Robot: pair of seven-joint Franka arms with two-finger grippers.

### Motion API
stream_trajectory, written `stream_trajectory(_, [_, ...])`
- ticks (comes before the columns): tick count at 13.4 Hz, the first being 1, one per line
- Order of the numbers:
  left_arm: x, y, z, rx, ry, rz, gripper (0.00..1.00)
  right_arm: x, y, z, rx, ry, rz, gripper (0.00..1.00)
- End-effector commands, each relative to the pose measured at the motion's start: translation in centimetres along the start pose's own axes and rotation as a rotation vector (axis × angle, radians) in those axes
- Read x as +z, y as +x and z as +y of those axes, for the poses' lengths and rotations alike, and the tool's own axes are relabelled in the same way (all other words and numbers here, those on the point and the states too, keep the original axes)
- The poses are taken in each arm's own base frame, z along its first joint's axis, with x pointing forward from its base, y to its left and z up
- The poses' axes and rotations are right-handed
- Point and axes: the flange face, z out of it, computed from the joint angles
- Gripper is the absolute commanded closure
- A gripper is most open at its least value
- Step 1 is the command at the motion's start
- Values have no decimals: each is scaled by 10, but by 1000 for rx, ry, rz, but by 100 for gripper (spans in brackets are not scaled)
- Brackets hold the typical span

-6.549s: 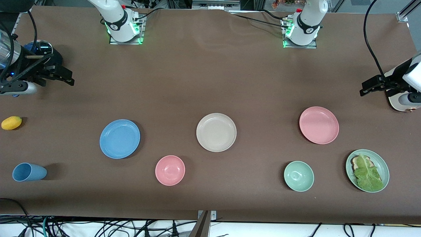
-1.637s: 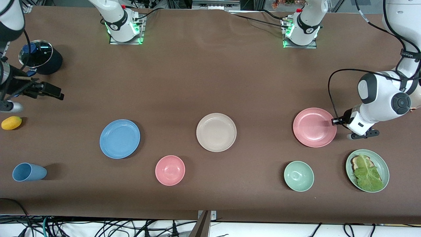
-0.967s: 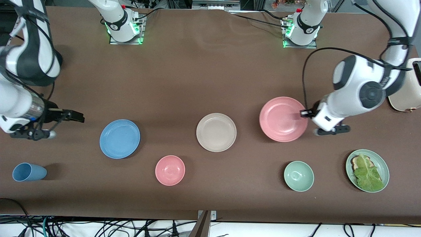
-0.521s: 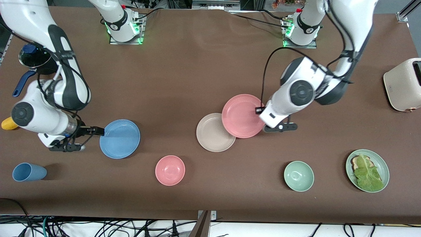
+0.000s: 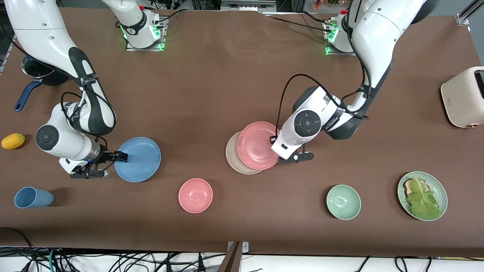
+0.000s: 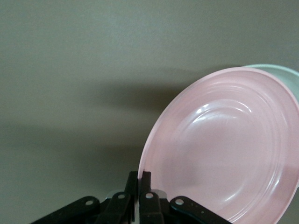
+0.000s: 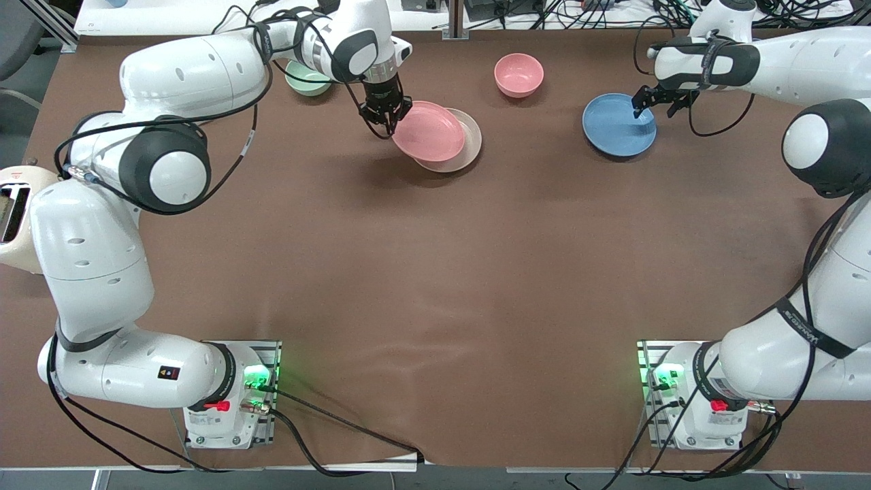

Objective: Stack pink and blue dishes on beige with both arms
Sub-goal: 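Release the pink plate with the left gripper while the right gripper grasps the blue plate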

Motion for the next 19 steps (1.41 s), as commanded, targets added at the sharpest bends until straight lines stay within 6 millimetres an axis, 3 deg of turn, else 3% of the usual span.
stream_trajectory(1, [9, 3, 16, -13, 17, 36, 100, 4, 1, 4, -16, -6, 26, 3])
stream_trajectory(3, [13, 6, 19, -26, 0, 42, 100, 16, 1, 4, -16, -6, 31, 8])
stream_trajectory(4, [14, 8, 18, -32, -7, 44, 75, 18, 0, 4, -17, -5, 31, 10])
stream_trajectory(5, [13, 11, 14, -29, -8, 47, 2, 21, -1, 5, -15, -6, 26, 16])
stream_trajectory(7, [3, 14, 9, -47, -3, 62, 0, 22, -1, 3, -17, -4, 23, 31])
stream_trajectory(12, [-4, 24, -24, -49, 98, 59, 0, 15, 2, 0, -26, -4, 25, 100])
stream_trajectory(15, [-13, 44, -60, -37, 115, 33, 0, 11, 2, 0, -27, -3, 17, 100])
stream_trajectory(17, [-27, 58, -89, 1, 108, 14, 0, -18, 16, -2, -30, 3, -14, 100])
stream_trajectory(19, [-35, 72, -120, 4, 108, -2, 0, -62, 35, -6, -38, 9, -47, 100])
